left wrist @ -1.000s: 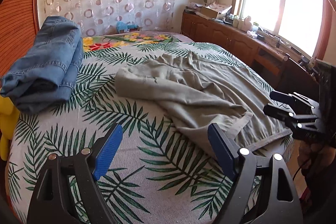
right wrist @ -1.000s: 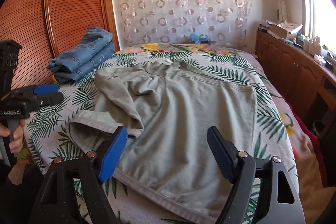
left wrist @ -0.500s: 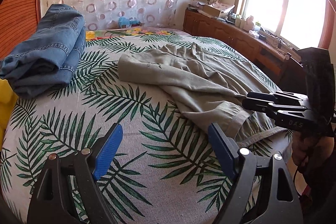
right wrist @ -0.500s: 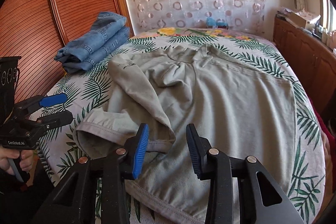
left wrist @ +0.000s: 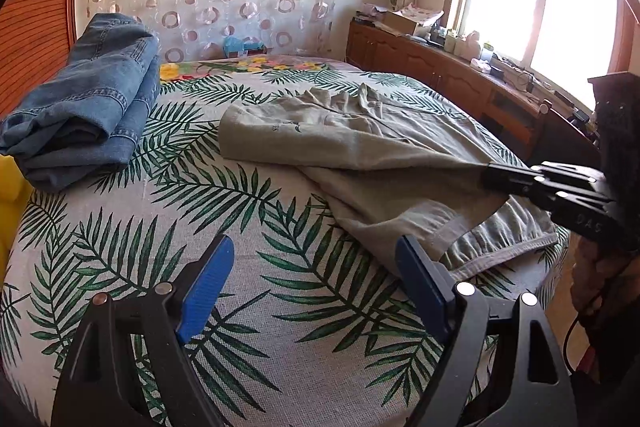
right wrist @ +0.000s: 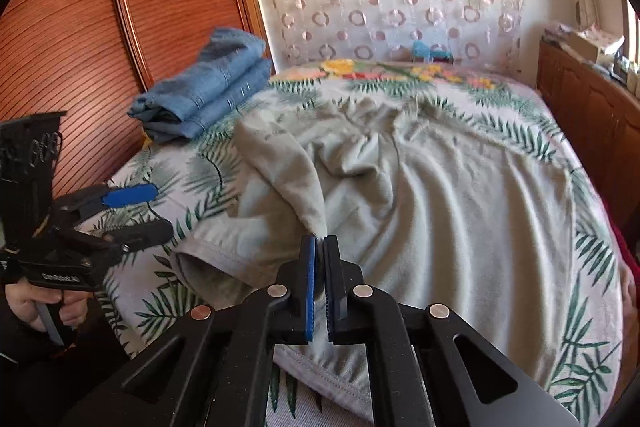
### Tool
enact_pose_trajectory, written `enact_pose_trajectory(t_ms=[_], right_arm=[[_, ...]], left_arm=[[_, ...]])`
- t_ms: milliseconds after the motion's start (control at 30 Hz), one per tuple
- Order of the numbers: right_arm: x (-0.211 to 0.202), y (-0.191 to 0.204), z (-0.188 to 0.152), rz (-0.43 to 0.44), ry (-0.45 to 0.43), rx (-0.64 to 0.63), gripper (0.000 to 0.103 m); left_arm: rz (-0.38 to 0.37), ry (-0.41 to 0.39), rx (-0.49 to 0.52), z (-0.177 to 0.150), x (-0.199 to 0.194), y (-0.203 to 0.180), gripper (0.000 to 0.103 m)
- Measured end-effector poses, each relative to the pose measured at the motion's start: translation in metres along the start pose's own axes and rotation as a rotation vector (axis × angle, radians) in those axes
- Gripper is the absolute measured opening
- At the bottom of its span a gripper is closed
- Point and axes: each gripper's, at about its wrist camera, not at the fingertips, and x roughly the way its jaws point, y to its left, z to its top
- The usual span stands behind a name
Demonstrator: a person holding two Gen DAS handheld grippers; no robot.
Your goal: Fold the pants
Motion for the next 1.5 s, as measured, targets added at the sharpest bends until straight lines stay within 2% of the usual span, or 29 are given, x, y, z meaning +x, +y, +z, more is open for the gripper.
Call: enact_pose_trajectory(t_ms=[167,733,1067,1500], right_arm=[[-0.033,0.001,0.001,-0.068,-0.046,-0.053,0.003],[-0.103,-0.017,-0.033,-0.192,-0.075,-0.010,0.003],[-0.117,-0.015,-0.050,-0.229,-0.055,0.038,0.003],[-0.095,-0.014,-0.069,-0.236,0.073,0.083,0.003]], left_arm=[[-0.012,-0.019,0.012,0.005,-0.004,-0.005,0.084],[-0.081,-0.027,0.105,0.041,0.015,-0.048,0.084],[-0.091,0.000,0.137,0.036,0.025,-0.067,0.084],[-0.071,0.017,0.121,0.025,0.032,-0.066,0.084]])
